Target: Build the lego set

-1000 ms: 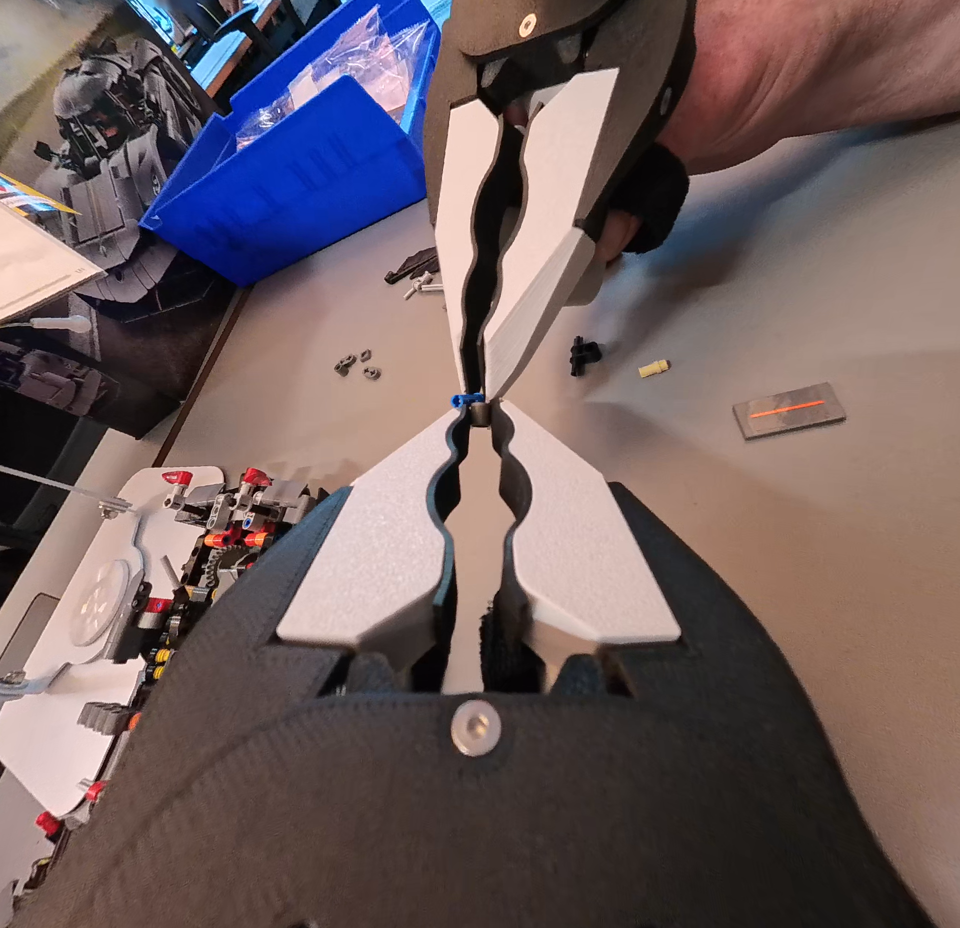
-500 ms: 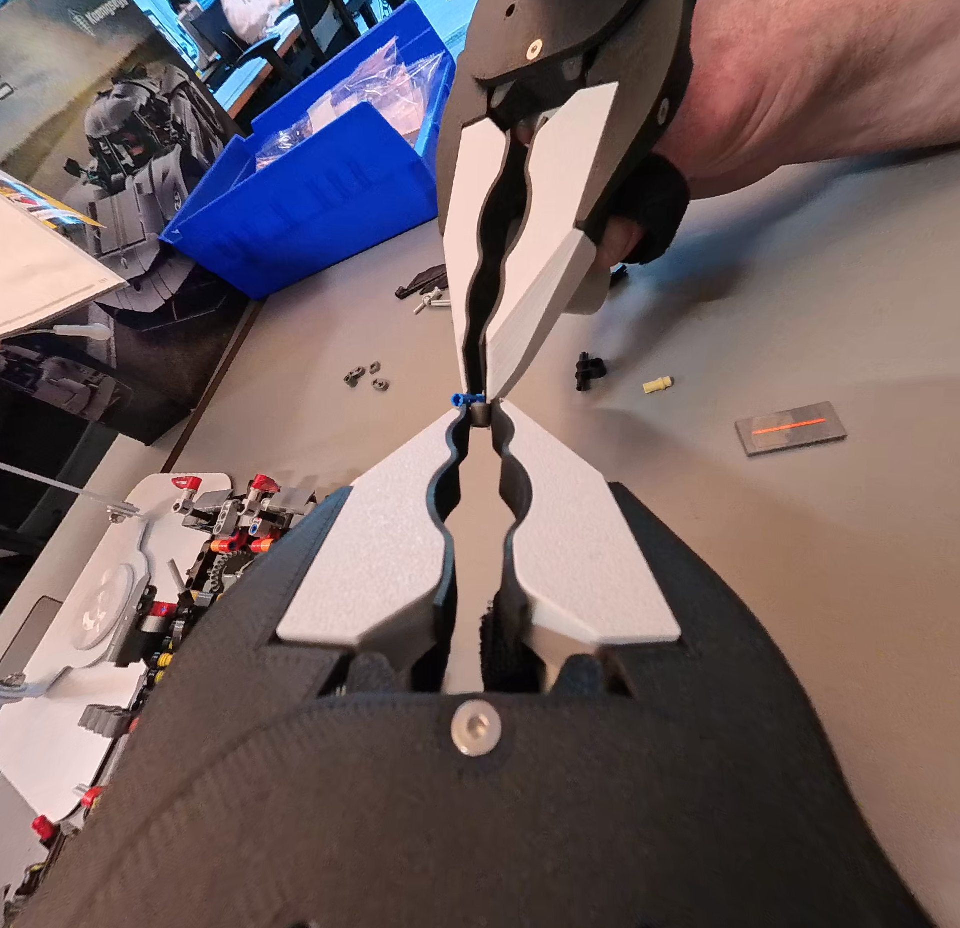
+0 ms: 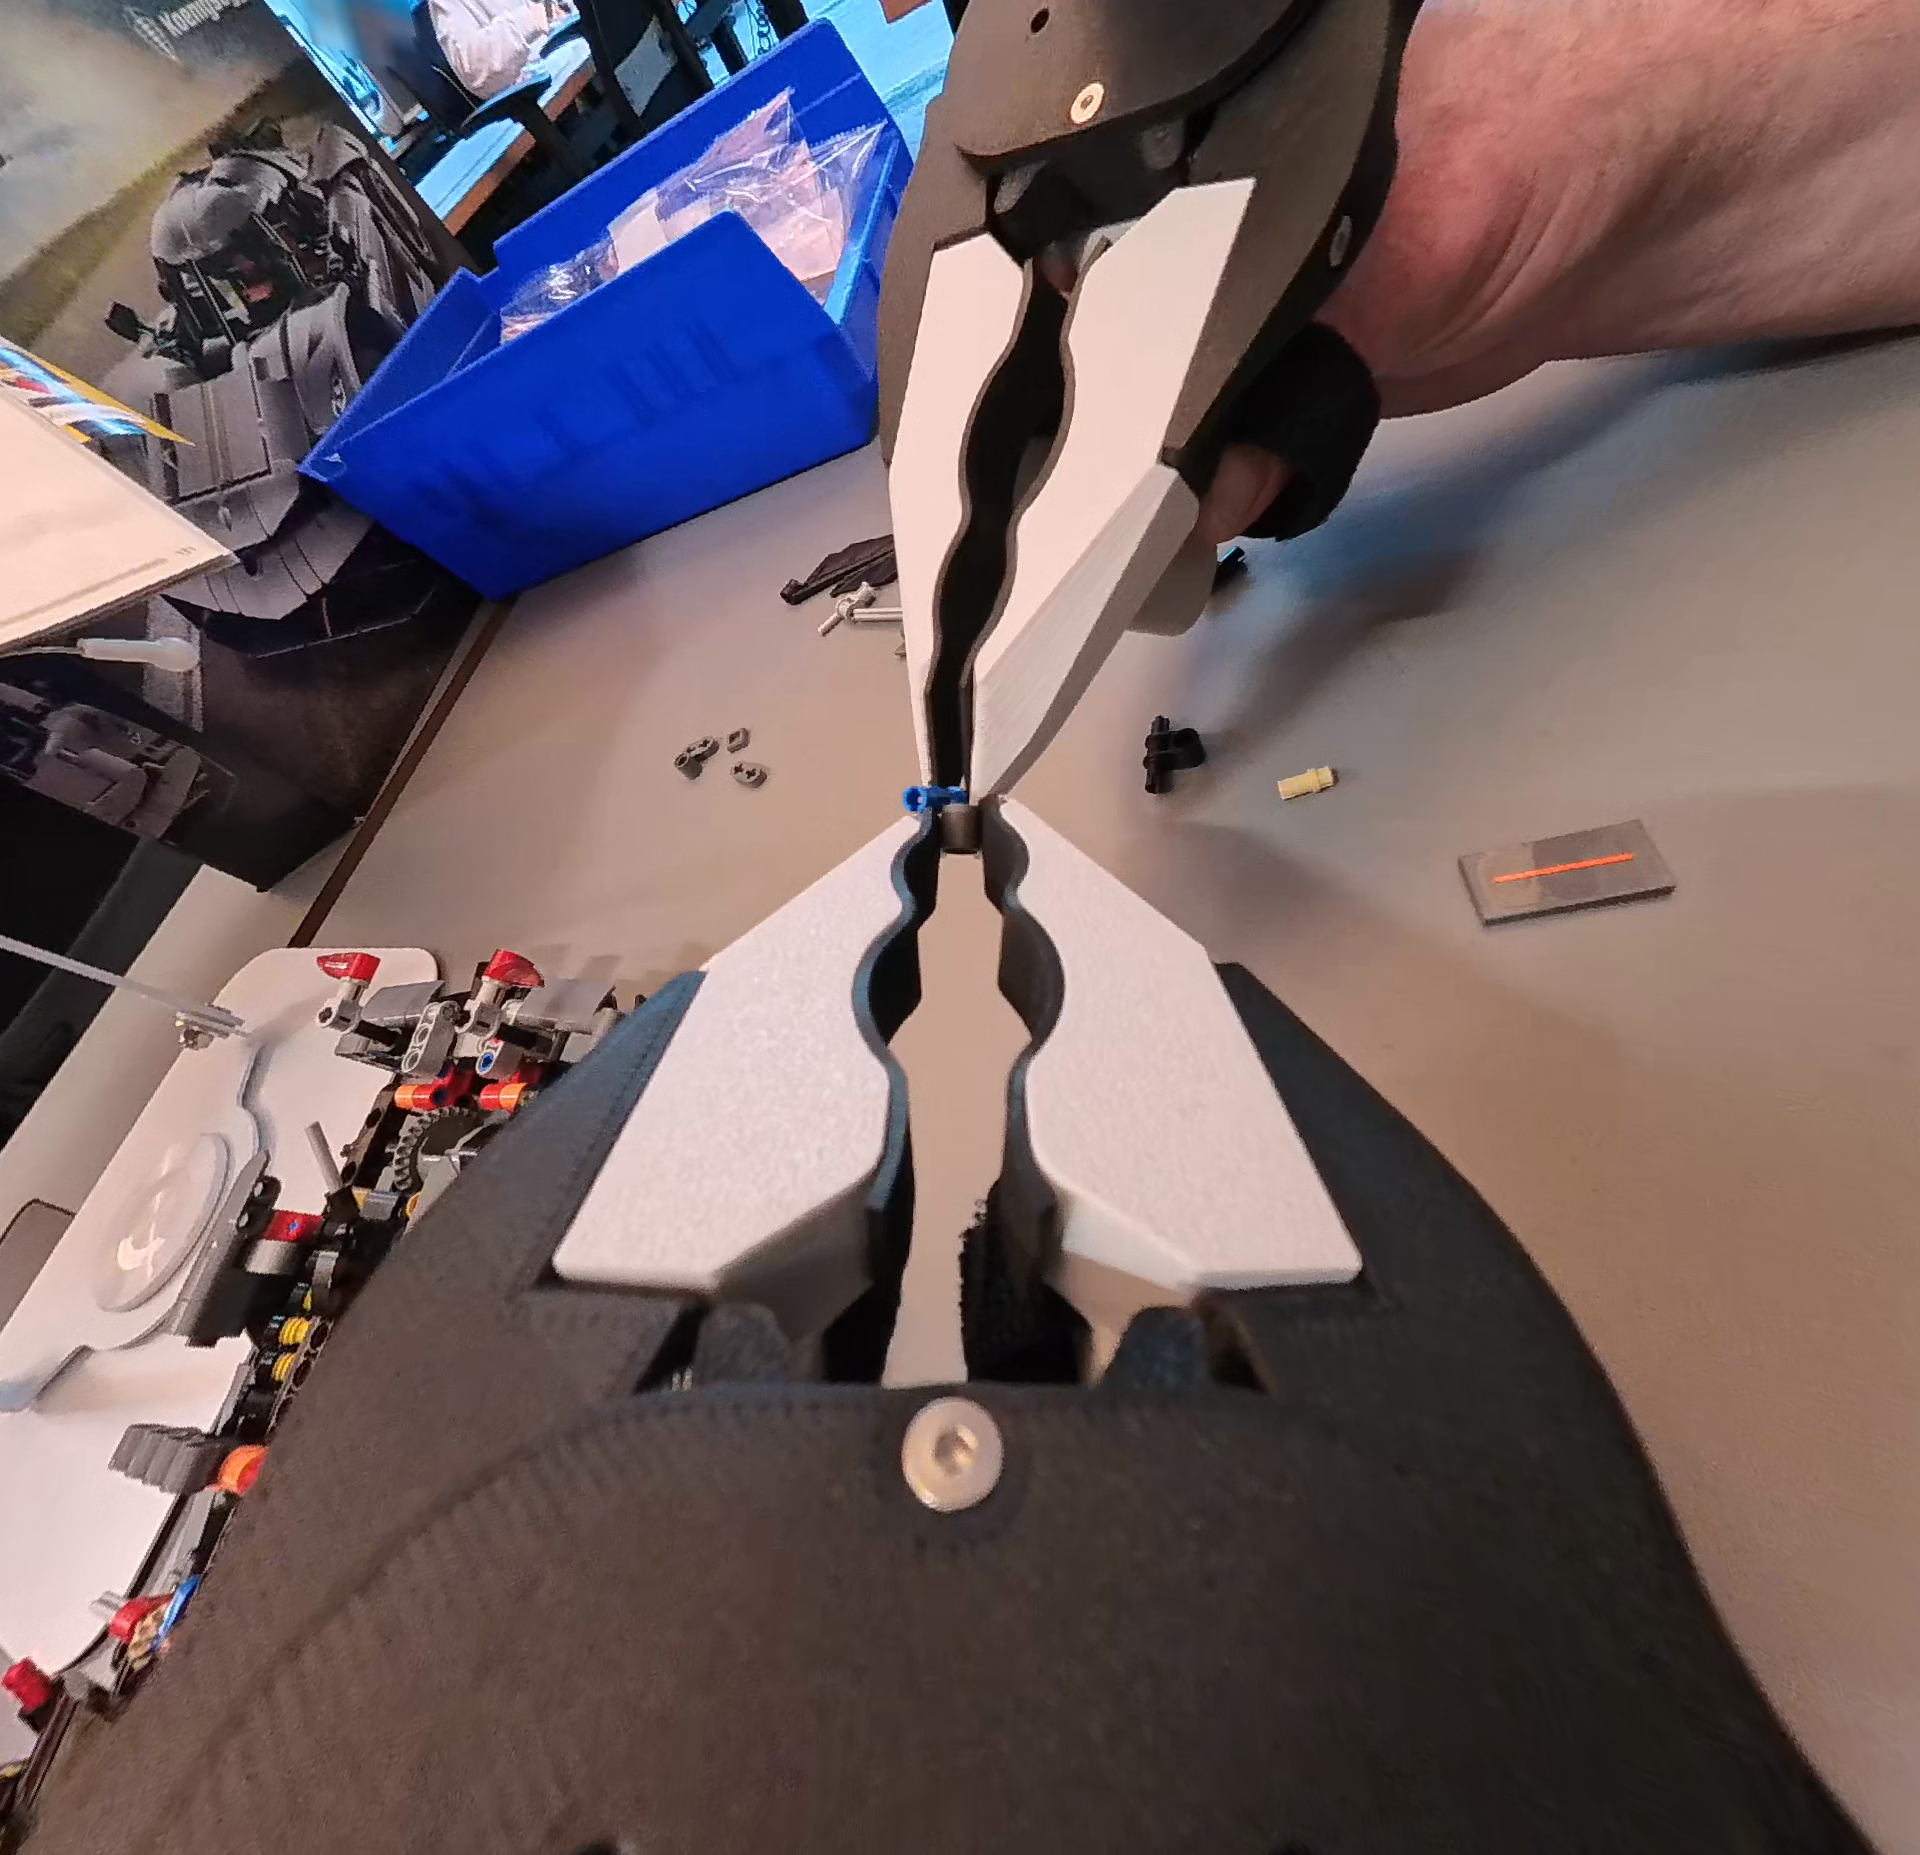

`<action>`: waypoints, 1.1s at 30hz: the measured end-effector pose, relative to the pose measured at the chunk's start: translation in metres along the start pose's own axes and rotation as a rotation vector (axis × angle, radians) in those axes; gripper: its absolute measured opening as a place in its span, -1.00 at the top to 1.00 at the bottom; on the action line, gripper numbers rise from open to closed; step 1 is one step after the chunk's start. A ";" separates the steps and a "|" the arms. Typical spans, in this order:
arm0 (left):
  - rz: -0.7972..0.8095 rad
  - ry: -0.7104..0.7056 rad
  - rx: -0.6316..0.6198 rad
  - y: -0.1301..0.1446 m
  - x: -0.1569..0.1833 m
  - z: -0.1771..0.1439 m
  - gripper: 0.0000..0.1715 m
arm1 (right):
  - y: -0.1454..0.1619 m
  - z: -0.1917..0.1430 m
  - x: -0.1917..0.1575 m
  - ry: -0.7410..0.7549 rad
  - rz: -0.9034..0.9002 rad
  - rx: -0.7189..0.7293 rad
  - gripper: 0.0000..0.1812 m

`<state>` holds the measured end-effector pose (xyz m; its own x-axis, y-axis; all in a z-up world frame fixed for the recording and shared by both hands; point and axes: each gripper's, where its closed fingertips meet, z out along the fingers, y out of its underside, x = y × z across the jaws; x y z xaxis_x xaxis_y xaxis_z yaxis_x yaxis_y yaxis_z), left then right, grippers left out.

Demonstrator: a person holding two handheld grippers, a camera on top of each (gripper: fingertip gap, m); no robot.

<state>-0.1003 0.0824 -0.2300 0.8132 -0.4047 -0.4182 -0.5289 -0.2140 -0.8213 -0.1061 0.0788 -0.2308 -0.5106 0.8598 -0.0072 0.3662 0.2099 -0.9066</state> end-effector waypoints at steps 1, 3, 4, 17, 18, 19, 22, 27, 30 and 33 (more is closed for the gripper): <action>0.001 0.000 -0.001 0.000 0.000 0.000 0.94 | 0.000 0.000 0.000 0.003 -0.004 -0.002 0.99; 0.001 0.001 -0.003 0.000 0.000 0.000 0.94 | 0.000 0.000 0.000 0.008 -0.010 -0.005 0.98; 0.001 0.000 -0.002 0.000 0.000 0.000 0.94 | 0.000 0.000 0.000 0.010 -0.013 -0.005 0.98; -0.189 0.052 0.166 -0.015 -0.009 -0.010 0.94 | -0.018 -0.010 0.004 0.071 -0.073 0.083 0.98; -0.200 0.058 0.169 -0.015 -0.009 -0.010 0.94 | -0.018 -0.010 0.003 0.070 -0.076 0.083 0.98; -0.207 0.059 0.172 -0.014 -0.010 -0.010 0.94 | -0.018 -0.010 0.003 0.070 -0.079 0.084 0.98; -0.208 0.060 0.168 -0.013 -0.010 -0.009 0.94 | -0.017 -0.009 0.002 0.077 -0.096 0.070 0.98; -0.193 0.054 0.154 -0.012 -0.009 -0.008 0.94 | -0.013 -0.007 0.002 0.093 -0.132 0.041 0.98; -0.198 0.048 0.159 -0.012 -0.011 -0.009 0.94 | -0.011 -0.005 0.002 0.098 -0.144 0.025 0.98; -0.194 0.045 0.162 -0.013 -0.011 -0.010 0.94 | -0.011 -0.005 0.002 0.101 -0.146 0.021 0.98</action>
<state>-0.1053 0.0806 -0.2106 0.8819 -0.4103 -0.2322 -0.3156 -0.1479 -0.9373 -0.1070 0.0808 -0.2189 -0.4759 0.8635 0.1670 0.2770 0.3274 -0.9034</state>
